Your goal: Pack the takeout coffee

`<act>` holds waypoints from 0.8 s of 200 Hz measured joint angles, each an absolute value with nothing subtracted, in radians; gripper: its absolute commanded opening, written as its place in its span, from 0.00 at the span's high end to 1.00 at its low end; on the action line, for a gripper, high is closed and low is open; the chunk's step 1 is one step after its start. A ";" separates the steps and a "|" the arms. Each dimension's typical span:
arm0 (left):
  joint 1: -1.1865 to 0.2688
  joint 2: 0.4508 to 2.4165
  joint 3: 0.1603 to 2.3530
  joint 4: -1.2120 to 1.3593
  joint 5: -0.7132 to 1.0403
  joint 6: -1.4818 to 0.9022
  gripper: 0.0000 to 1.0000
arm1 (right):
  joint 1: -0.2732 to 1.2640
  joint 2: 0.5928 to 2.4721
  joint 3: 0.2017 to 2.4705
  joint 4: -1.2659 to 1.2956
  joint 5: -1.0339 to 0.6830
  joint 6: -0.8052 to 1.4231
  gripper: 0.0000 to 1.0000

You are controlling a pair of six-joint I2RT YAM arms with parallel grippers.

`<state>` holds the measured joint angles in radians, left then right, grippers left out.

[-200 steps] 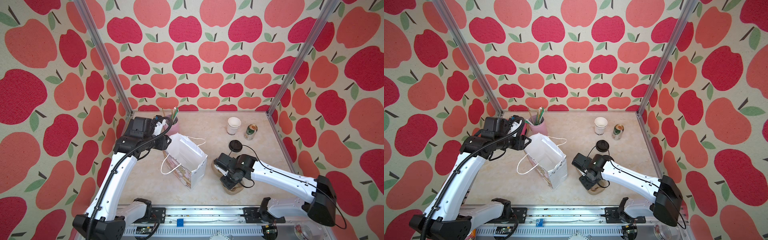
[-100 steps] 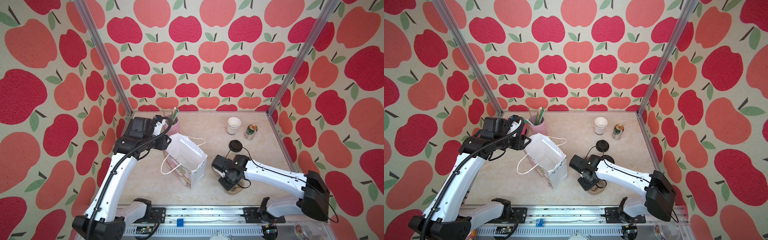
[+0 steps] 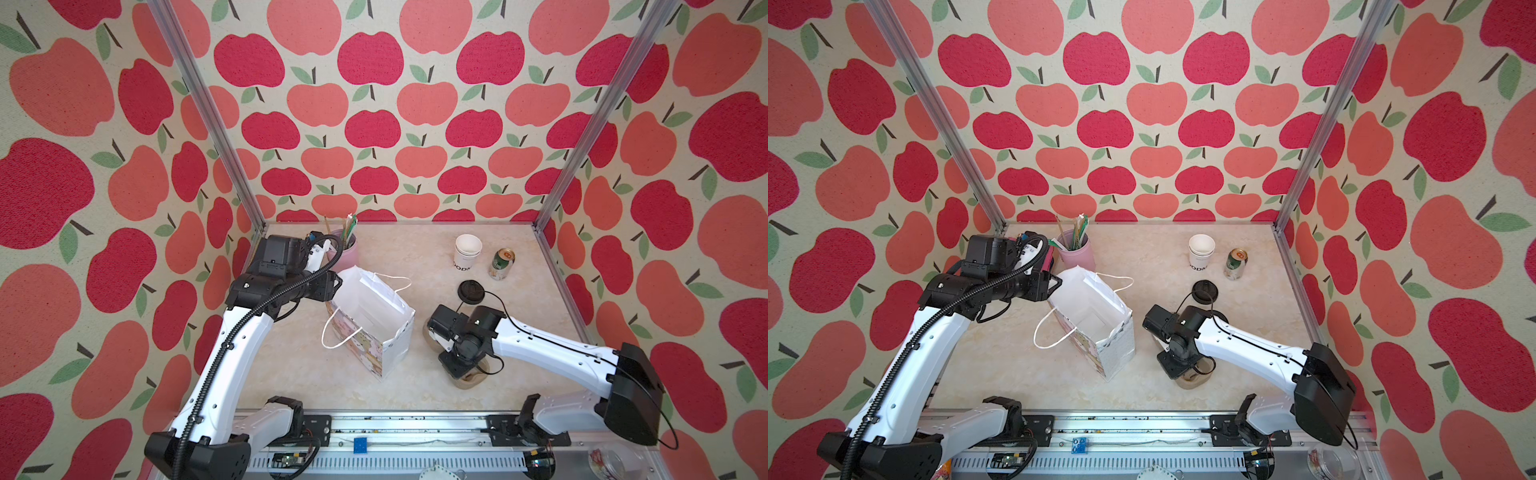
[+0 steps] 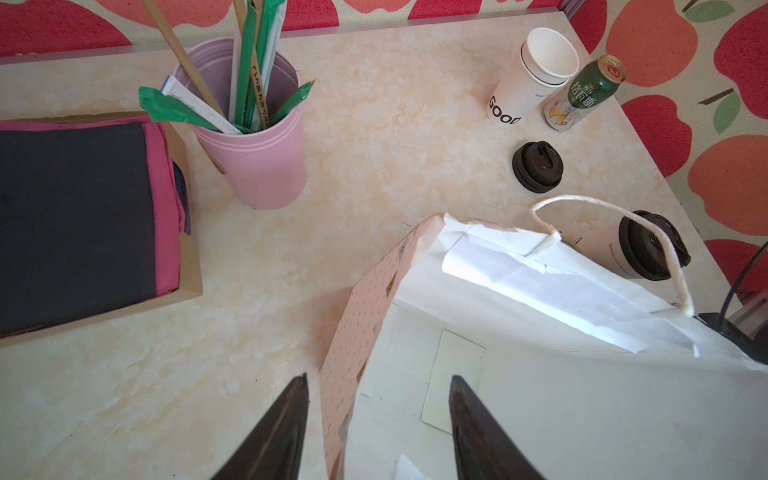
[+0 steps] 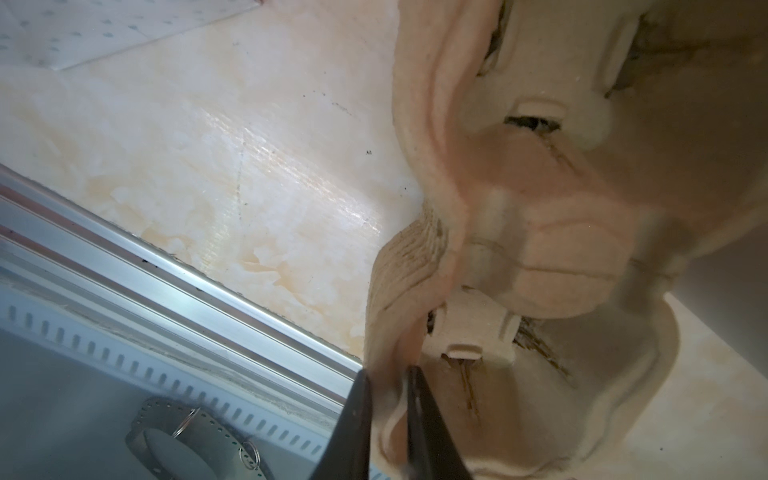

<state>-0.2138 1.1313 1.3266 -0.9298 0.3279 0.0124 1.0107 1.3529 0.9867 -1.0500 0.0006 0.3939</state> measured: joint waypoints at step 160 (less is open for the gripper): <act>-0.204 1.118 1.321 -0.930 0.328 0.012 0.43 | 0.926 1.324 1.039 -1.089 -0.035 0.368 0.95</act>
<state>-0.2039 1.1179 1.3209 -0.9298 0.3283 0.0124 0.9260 1.3239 1.0393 -1.0885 -0.0349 0.3683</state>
